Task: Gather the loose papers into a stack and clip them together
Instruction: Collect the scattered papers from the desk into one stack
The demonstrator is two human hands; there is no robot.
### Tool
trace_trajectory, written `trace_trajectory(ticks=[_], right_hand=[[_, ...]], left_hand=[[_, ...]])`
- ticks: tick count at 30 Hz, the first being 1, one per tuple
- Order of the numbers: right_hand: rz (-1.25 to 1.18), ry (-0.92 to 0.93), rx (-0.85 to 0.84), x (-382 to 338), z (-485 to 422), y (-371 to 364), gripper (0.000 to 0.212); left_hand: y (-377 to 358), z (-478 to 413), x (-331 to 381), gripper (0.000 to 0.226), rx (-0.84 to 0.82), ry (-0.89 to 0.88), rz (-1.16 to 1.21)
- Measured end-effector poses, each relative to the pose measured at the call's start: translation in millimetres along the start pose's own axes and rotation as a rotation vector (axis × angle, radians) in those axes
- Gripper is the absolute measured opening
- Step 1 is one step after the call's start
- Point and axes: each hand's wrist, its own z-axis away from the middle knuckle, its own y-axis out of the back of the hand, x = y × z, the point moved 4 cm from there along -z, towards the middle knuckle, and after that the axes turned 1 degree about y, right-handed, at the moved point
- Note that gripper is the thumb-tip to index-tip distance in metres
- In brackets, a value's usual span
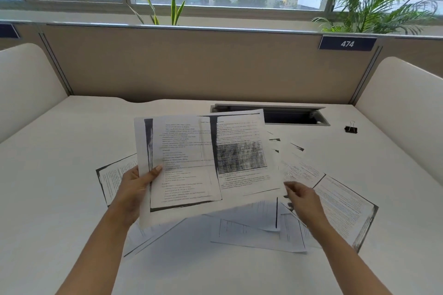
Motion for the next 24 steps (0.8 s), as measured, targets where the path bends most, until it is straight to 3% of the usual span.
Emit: trace_trajectory(ticks=[3, 9, 13, 17, 24], right_hand=[[0.436, 0.111, -0.061, 11, -2, -14, 0.035], [0.765, 0.198, -0.287, 22, -2, -42, 0.062], [0.791, 0.180, -0.316, 27, -2, -47, 0.073], [0.727, 0.099, -0.209, 23, -7, -43, 0.081], [0.678, -0.055, -0.105, 18, -13, -39, 0.074]], left_hand=[[10, -2, -9, 0.016, 0.047, 0.024, -0.041], [29, 0, -28, 0.011, 0.124, 0.073, -0.101], [39, 3, -37, 0.013, 0.153, 0.094, -0.112], [42, 3, -42, 0.014, 0.164, 0.108, -0.098], [39, 1, -42, 0.016, 0.151, 0.109, -0.047]])
